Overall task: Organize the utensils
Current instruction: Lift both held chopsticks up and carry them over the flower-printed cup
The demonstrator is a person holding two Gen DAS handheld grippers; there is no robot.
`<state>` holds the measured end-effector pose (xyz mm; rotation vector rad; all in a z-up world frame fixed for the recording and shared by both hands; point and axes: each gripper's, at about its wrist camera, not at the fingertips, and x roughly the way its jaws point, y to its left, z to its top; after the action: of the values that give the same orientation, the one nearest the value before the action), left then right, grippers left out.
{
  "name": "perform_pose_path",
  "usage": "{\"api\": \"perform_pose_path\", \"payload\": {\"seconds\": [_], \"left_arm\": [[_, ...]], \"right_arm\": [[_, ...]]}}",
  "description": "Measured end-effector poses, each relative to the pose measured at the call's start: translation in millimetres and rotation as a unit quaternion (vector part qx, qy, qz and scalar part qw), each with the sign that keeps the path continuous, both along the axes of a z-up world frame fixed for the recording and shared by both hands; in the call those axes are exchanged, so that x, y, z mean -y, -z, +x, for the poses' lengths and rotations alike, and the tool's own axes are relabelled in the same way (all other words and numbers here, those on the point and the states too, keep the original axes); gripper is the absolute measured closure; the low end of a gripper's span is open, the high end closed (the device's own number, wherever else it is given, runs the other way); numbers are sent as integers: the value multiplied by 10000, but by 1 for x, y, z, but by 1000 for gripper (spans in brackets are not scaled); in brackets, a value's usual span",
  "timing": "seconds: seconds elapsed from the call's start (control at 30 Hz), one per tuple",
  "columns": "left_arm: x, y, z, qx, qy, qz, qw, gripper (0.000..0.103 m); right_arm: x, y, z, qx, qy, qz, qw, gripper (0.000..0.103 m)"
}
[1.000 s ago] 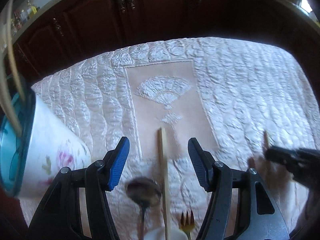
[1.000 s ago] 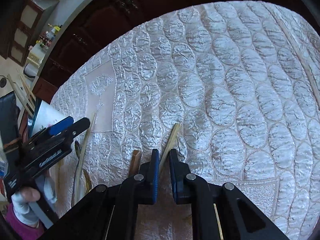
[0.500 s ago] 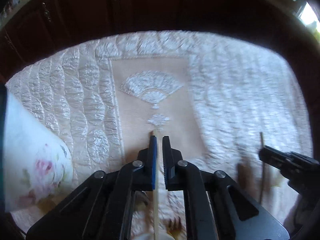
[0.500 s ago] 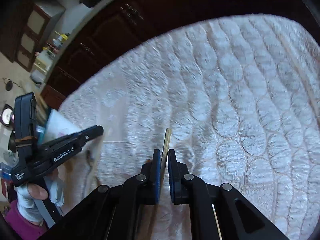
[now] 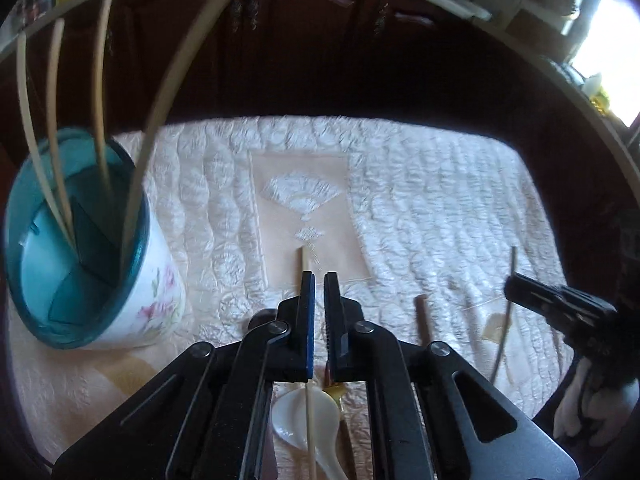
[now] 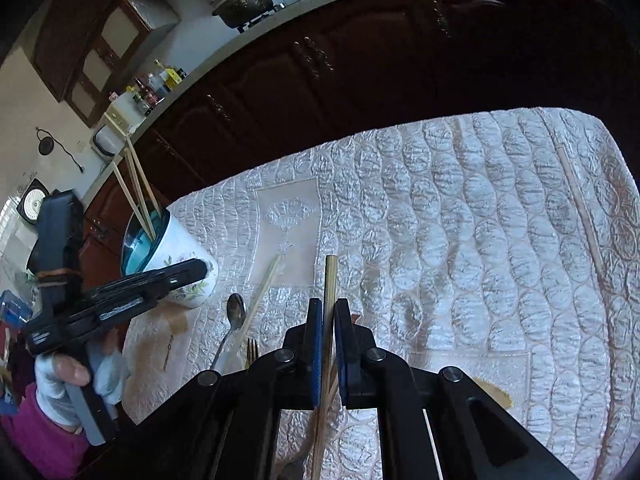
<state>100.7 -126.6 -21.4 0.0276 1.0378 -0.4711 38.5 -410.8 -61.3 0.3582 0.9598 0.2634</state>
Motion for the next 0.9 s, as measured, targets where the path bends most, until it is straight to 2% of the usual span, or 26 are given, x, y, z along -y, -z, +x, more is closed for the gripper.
{"api": "perform_pose_path", "payload": {"seconds": [0.03,0.1,0.23,0.33,0.43,0.47,0.5,0.53,0.73,0.83,0.9], "left_arm": [[4,7,3,-12,-22,124,9999,83],[11,20,6,-47,-38,349,9994,74],[36,50,18,-107,-80,849,9963,74],[50,72,32,-122,-152,1193,9927,74],[59,86,42,-172,-171,1357,9904,74],[61,86,43,-115,-157,1339,9908,76],[63,85,43,-154,-73,1289,9915,91],[64,83,42,-208,0,1228,9922,99],[35,33,8,-61,188,235,9995,99],[16,9,-10,173,203,42,9996,99],[8,-2,-20,216,181,-107,9995,99]], "right_arm": [[-2,3,-1,-18,-2,3,10000,98],[-4,8,-2,-63,-2,3,10000,98],[2,13,-3,-104,14,69,9999,98],[7,6,-7,-39,9,135,9999,98],[9,-3,-11,62,-10,167,9998,98],[9,-6,-12,91,-15,175,9998,98],[10,-10,-13,129,-21,185,9997,98],[10,-14,-14,170,-27,197,9997,98],[4,-39,-23,477,-147,241,9985,98],[-3,-44,-22,505,-238,67,9984,98],[-1,-33,-14,287,-199,47,9994,98]]}}
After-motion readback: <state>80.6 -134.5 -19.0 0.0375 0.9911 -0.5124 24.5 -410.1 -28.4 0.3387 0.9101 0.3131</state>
